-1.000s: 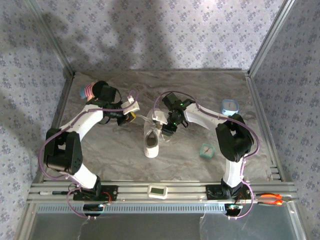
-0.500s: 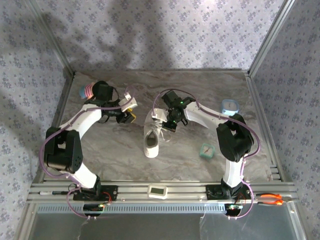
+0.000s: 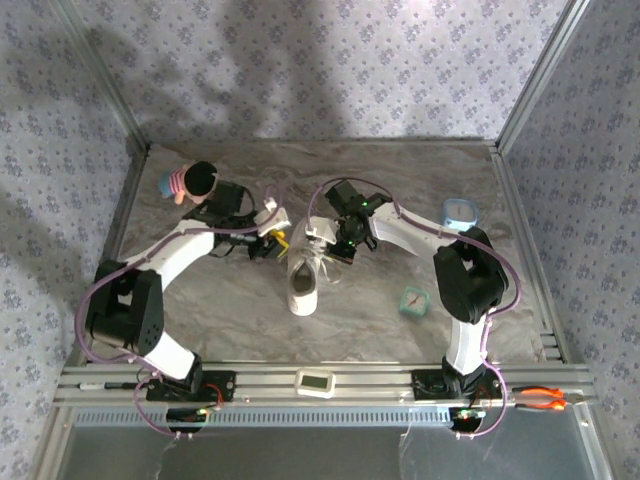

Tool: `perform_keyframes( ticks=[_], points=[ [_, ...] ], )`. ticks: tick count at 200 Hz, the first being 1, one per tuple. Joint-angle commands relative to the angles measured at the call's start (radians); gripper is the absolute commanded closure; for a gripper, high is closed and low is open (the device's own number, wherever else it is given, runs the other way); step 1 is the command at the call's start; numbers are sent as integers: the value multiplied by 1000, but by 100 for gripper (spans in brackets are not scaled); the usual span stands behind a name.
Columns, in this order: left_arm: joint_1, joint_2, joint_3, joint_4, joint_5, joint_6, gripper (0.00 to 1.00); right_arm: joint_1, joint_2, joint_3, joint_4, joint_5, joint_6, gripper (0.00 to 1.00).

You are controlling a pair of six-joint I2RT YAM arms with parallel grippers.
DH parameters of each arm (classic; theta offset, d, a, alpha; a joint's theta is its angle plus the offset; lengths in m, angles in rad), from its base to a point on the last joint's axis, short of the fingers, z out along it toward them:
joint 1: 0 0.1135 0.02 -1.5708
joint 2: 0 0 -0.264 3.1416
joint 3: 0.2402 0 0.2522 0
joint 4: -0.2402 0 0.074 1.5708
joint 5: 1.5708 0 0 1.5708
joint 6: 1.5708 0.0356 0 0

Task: Tie the shoes

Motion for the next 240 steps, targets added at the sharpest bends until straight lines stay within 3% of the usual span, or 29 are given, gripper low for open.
perform_keyframes(
  ticks=[1, 52, 150, 167, 192, 240],
  points=[
    [-17, 43, 13, 7, 47, 22, 64, -3, 3, 23, -31, -23, 9, 100],
    [-28, 97, 52, -41, 49, 104, 62, -4, 6, 21, -31, -23, 7, 100],
    [-61, 147, 99, -54, 57, 140, 61, -3, 1, 11, -27, -23, 11, 100],
    [-62, 160, 120, -83, 60, 157, 71, -3, 1, 11, -25, -20, 12, 100],
    [-60, 156, 136, -127, 44, 179, 100, -4, -11, 6, -30, -13, 19, 100],
    [-17, 57, 75, -136, 16, 173, 100, -36, -92, -73, -25, -5, 41, 100]
  ],
)
